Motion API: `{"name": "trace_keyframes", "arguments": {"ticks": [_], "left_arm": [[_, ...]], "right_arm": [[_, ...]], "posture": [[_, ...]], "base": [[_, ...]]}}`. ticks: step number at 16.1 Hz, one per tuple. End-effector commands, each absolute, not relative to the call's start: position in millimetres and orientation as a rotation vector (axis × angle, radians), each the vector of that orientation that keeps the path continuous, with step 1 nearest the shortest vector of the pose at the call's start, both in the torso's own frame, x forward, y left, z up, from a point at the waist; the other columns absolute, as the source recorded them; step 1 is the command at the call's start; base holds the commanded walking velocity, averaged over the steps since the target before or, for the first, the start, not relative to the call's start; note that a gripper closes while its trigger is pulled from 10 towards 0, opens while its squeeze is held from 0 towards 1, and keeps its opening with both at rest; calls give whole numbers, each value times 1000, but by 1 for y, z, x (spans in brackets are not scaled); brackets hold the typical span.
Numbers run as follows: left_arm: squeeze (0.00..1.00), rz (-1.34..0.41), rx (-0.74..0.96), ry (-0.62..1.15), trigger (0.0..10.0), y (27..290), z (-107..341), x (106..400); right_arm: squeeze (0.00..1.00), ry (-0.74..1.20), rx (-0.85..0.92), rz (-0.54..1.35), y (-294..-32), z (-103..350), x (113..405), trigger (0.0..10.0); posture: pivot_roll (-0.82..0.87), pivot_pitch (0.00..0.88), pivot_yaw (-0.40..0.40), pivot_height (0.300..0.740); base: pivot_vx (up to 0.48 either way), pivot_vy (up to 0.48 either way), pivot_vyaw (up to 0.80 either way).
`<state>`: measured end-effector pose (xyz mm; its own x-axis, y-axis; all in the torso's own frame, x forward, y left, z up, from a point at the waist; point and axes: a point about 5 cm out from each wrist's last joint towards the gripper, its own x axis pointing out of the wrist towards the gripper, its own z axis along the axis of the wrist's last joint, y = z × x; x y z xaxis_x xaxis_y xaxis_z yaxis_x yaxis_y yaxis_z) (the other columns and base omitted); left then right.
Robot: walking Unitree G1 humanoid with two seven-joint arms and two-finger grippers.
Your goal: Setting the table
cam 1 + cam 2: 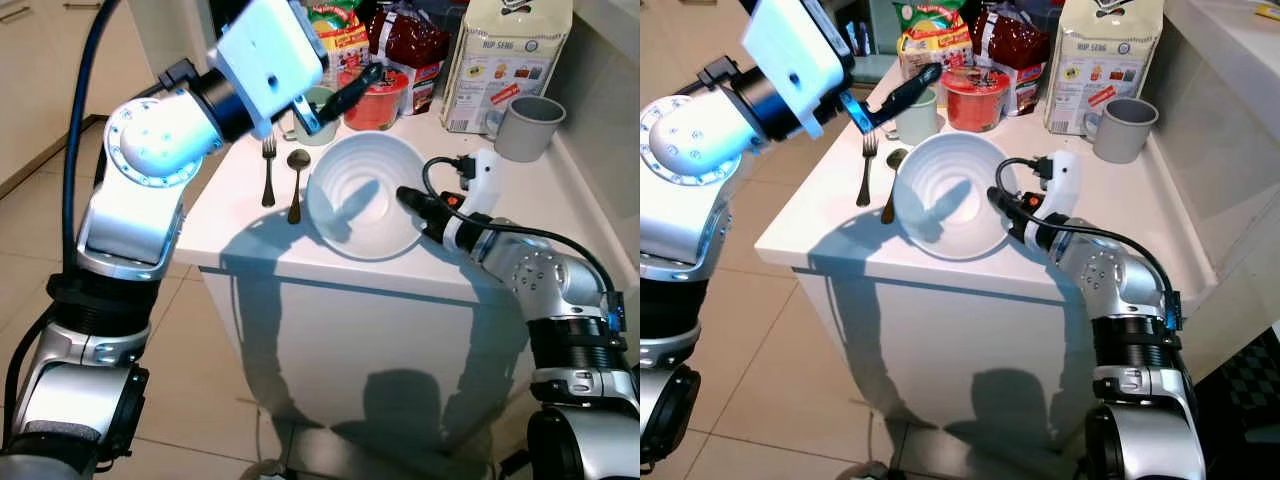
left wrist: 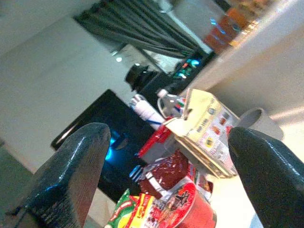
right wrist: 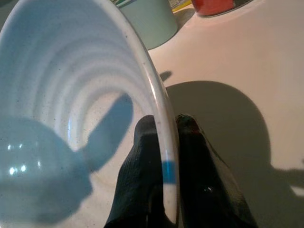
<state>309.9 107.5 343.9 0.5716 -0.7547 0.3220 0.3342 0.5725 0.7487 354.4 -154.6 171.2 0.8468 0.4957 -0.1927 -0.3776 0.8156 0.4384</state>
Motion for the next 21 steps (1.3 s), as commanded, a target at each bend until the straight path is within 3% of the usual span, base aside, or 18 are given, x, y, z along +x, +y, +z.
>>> {"name": "trace_keyframes", "arguments": {"ticks": [1,6,8,10,14,21], "left_arm": [[0,-676,667,-699,10000,115,353,309],[0,-566,501,-459,10000,169,322,321],[0,-467,380,-338,10000,197,289,320],[0,-374,206,-285,10000,205,264,315],[0,-289,32,-315,10000,193,252,305],[0,-248,-70,-247,10000,158,226,291]], "right_arm": [[0,272,388,491,-153,180,358,0],[0,262,366,487,-153,180,359,0],[0,258,362,475,-156,179,360,0],[0,260,364,470,-157,179,362,0],[0,261,368,474,-155,179,367,0],[0,256,357,467,-155,180,374,0]], "posture": [[99,0,38,740],[105,0,37,740],[116,0,31,740],[129,0,16,740],[142,0,-7,740],[151,0,-33,740]], "base": [[0,0,0],[0,0,0],[0,0,0],[0,0,0],[0,0,0],[0,0,0]]}}
